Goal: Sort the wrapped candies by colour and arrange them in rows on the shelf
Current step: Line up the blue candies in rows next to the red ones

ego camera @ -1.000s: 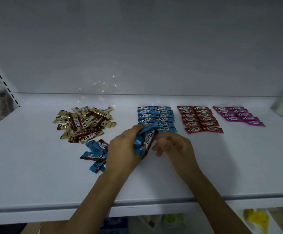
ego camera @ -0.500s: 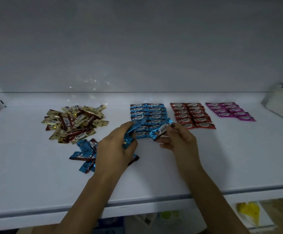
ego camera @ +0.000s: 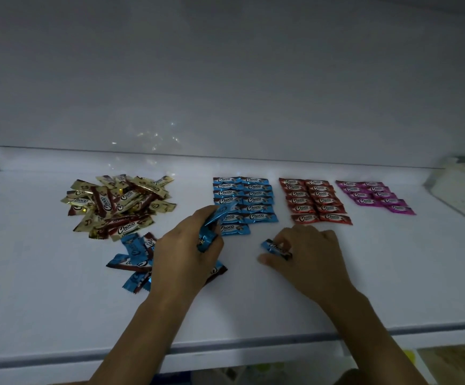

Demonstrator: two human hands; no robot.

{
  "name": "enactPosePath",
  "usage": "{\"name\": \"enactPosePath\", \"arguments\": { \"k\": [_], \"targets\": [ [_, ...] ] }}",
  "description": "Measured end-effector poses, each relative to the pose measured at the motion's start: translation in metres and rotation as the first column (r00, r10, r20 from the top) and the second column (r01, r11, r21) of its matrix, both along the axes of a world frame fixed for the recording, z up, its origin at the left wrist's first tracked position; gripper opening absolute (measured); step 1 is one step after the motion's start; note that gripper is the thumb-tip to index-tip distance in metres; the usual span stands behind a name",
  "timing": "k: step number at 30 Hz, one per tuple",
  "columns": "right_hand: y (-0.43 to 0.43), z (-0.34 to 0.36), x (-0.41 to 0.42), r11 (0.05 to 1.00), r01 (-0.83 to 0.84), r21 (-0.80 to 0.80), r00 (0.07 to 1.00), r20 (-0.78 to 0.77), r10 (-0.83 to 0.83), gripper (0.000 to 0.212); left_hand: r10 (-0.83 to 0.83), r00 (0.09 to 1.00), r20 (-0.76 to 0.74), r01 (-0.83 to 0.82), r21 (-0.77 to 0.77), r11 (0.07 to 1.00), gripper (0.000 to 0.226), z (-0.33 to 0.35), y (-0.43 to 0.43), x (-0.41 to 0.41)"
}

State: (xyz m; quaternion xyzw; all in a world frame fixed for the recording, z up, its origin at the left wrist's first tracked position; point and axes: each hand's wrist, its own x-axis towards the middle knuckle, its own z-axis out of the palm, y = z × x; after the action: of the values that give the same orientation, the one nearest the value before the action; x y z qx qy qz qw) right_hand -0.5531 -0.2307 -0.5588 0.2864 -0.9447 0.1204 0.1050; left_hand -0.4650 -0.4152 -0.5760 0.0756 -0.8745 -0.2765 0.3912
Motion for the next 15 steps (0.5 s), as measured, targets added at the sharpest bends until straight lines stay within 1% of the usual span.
{"name": "enactPosePath", "arguments": {
  "k": [2,5,8,10,13,15],
  "targets": [
    [0.0,0.002,-0.002,0.999,-0.03,0.038,0.999,-0.026,0.031,0.029,-0.001,1.0,-0.001,0.001,-0.008,1.0,0.039,0.0,-0.001,0.0],
    [-0.006,0.002,-0.012,0.991,-0.128,0.034,0.987,-0.089,0.13,0.023,-0.006,1.0,-0.011,0.006,-0.018,1.0,0.04,-0.002,-0.002,-0.002],
    [-0.015,-0.002,-0.029,0.966,-0.247,-0.078,0.962,-0.139,0.234,0.019,-0.017,1.0,-0.003,0.017,-0.021,1.0,0.041,-0.004,-0.003,-0.003],
    [-0.022,-0.002,-0.039,0.946,-0.306,-0.109,0.944,-0.166,0.286,0.02,-0.023,1.0,0.007,0.023,-0.02,1.0,0.041,-0.005,-0.003,-0.003],
    [-0.028,-0.008,-0.051,0.929,-0.367,-0.055,0.917,-0.192,0.351,0.02,-0.026,1.0,0.005,0.026,-0.029,0.999,0.04,-0.005,-0.004,-0.004],
    [-0.026,-0.018,-0.056,0.925,-0.377,-0.047,0.91,-0.206,0.36,0.018,-0.023,1.0,0.004,0.023,-0.036,0.999,0.041,-0.005,-0.004,-0.004]
  ]
}}
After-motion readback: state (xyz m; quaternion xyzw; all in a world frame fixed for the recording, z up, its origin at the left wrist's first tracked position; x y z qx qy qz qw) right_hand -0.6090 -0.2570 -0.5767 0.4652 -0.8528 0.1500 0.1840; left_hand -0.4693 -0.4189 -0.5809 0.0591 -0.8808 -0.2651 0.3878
